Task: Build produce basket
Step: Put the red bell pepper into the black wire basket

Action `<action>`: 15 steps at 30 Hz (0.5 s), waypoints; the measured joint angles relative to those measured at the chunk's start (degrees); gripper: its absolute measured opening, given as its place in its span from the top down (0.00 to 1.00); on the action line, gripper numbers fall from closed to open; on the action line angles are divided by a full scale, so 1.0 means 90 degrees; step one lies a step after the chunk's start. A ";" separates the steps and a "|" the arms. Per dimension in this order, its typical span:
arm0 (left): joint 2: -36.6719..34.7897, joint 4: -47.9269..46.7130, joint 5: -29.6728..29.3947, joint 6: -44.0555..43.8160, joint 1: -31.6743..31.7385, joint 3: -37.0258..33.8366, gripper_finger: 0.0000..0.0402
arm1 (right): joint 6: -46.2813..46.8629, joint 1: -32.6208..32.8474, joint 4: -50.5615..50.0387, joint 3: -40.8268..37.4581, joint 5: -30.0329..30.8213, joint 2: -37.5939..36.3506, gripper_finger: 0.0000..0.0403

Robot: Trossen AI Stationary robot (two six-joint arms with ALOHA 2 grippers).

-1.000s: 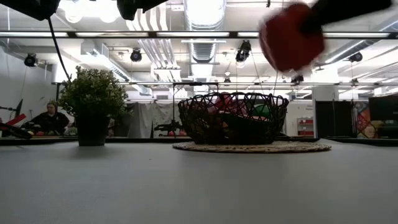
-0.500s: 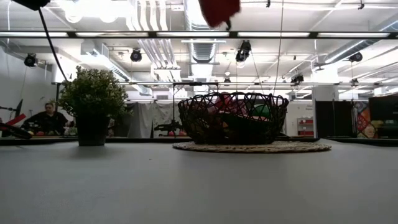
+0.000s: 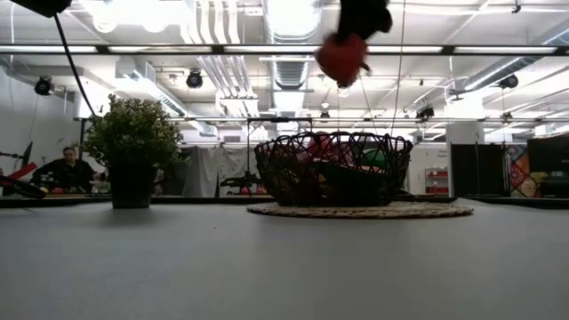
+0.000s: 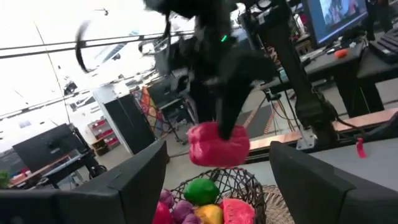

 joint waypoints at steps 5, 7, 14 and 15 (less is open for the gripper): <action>0.0000 -0.0202 0.0000 -0.0002 -0.0001 -0.0002 0.34 | -0.1102 -0.0834 -0.1939 0.0789 -0.0003 0.0742 0.46; 0.0000 -0.0168 0.0000 -0.0002 -0.0005 -0.0002 0.34 | -0.2236 -0.1028 -0.2424 0.0870 -0.0001 0.0994 0.46; 0.0000 -0.0303 -0.0133 -0.0005 -0.0017 -0.0002 0.34 | -0.4927 -0.1197 -0.2026 0.0609 0.0291 0.1068 0.43; 0.0000 -0.0316 -0.0176 -0.0005 -0.0017 -0.0002 0.34 | -0.5044 -0.1207 -0.2032 0.0602 0.0453 0.1115 0.43</action>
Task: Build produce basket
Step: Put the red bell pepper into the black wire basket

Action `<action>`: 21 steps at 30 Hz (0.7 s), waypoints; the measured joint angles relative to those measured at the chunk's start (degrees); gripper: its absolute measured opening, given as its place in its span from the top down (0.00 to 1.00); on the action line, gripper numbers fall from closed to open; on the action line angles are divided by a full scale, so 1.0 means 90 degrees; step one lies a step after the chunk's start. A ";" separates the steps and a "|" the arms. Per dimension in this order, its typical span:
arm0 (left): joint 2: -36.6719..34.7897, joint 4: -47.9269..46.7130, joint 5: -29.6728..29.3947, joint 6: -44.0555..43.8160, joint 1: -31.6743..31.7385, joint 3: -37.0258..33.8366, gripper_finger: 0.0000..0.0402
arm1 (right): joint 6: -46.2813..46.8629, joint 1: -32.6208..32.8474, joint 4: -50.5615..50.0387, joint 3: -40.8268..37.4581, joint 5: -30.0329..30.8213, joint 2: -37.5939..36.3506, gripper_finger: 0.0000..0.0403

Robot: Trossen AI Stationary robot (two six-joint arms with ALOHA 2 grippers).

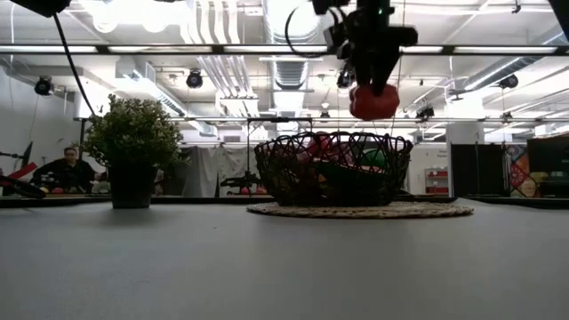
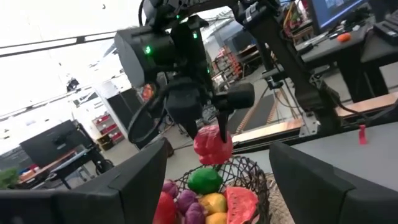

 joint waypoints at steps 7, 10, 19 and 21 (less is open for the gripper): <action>0.0000 -0.0009 -0.0094 0.0133 0.0000 0.0000 0.34 | -0.0688 -0.0124 0.0089 -0.0007 -0.0020 0.0117 0.44; 0.0000 -0.0002 -0.0093 0.0137 0.0000 0.0000 0.34 | -0.0869 -0.0186 0.0450 -0.0055 -0.0180 0.0187 0.44; 0.0000 -0.0002 -0.0091 0.0155 0.0000 0.0000 0.34 | -0.1137 -0.0632 0.1285 -0.0129 -0.0357 0.0745 0.43; 0.0000 -0.0007 -0.0089 0.0158 0.0000 0.0000 0.34 | -0.1185 -0.0743 0.1283 -0.0129 -0.0357 0.0892 0.43</action>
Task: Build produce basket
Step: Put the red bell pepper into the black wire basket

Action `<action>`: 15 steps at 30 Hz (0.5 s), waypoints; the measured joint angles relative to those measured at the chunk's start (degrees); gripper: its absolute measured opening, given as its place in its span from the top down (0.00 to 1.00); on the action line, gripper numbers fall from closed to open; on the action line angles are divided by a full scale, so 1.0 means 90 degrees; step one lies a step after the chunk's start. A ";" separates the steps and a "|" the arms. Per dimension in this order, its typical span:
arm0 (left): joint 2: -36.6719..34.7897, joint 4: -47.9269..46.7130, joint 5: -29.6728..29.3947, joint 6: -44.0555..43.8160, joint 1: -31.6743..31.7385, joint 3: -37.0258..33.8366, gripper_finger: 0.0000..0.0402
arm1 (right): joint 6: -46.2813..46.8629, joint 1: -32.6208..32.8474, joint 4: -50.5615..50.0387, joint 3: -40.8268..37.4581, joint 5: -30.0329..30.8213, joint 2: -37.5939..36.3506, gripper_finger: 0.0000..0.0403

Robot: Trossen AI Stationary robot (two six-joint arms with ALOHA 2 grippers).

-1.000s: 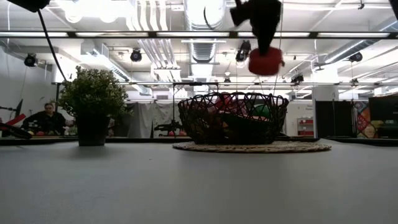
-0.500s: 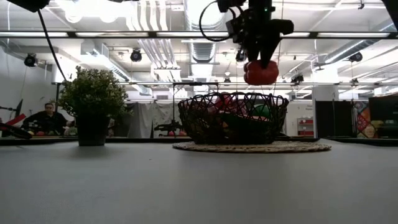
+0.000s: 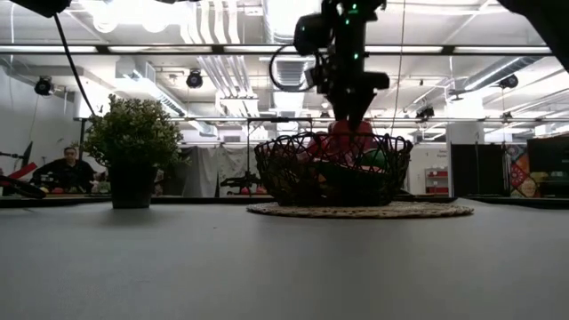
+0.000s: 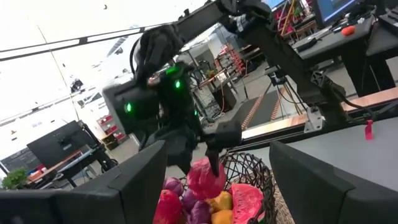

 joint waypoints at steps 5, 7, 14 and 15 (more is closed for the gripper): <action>0.0000 0.0002 0.0000 0.0003 0.0000 0.0000 0.34 | -0.0053 -0.0209 -0.0012 -0.0015 -0.0010 0.0307 0.43; 0.0000 0.0006 0.0000 0.0003 0.0000 0.0000 0.34 | -0.0067 -0.0243 -0.0014 -0.0015 -0.0015 0.0350 0.43; 0.0000 0.0005 0.0002 0.0010 0.0000 0.0000 0.34 | 0.0049 -0.0246 -0.0035 -0.0032 -0.0018 0.0421 0.39; 0.0000 0.0007 0.0002 0.0010 0.0000 0.0000 0.34 | 0.0152 -0.0246 -0.0031 -0.0032 -0.0016 0.0421 0.37</action>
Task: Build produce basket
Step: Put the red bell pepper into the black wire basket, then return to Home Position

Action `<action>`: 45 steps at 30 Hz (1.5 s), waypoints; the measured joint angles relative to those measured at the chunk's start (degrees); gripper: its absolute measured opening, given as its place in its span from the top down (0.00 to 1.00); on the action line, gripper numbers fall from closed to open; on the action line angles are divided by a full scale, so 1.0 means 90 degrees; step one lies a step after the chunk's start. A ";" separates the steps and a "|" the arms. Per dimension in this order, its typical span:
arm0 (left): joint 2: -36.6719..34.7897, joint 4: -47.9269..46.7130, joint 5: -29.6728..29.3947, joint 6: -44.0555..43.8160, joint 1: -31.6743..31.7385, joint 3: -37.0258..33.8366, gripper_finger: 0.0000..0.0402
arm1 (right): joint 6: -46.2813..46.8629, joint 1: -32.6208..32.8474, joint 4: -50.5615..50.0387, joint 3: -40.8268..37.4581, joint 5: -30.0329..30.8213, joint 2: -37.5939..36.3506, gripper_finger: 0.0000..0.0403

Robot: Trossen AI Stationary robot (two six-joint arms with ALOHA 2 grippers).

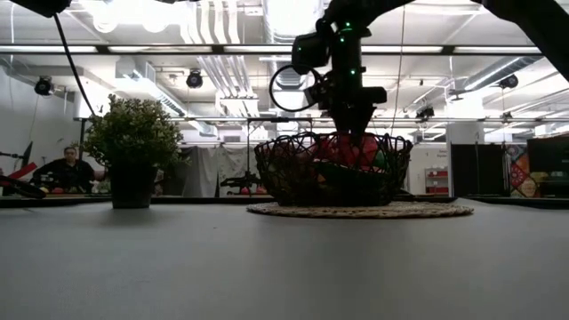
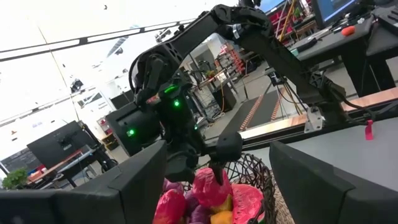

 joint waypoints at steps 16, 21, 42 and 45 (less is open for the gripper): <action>0.0000 -0.0002 0.0006 0.0021 0.0000 0.0026 0.34 | 0.0539 0.0129 -0.0127 0.0005 0.0092 -0.0262 0.16; 0.0000 0.0005 0.0029 0.0022 0.0000 0.0082 0.34 | 0.1371 0.0473 -0.0517 0.0138 0.0072 -0.0609 0.18; 0.0527 -0.2205 0.4288 -0.3683 -0.0993 -0.0005 0.37 | 0.2336 0.5059 1.1357 -0.6473 -0.0272 -0.3074 0.19; 0.0451 -0.2302 0.4307 -0.3364 -0.0887 0.0000 0.42 | 0.2189 0.5041 1.2862 -0.7340 -0.0047 -0.2917 0.19</action>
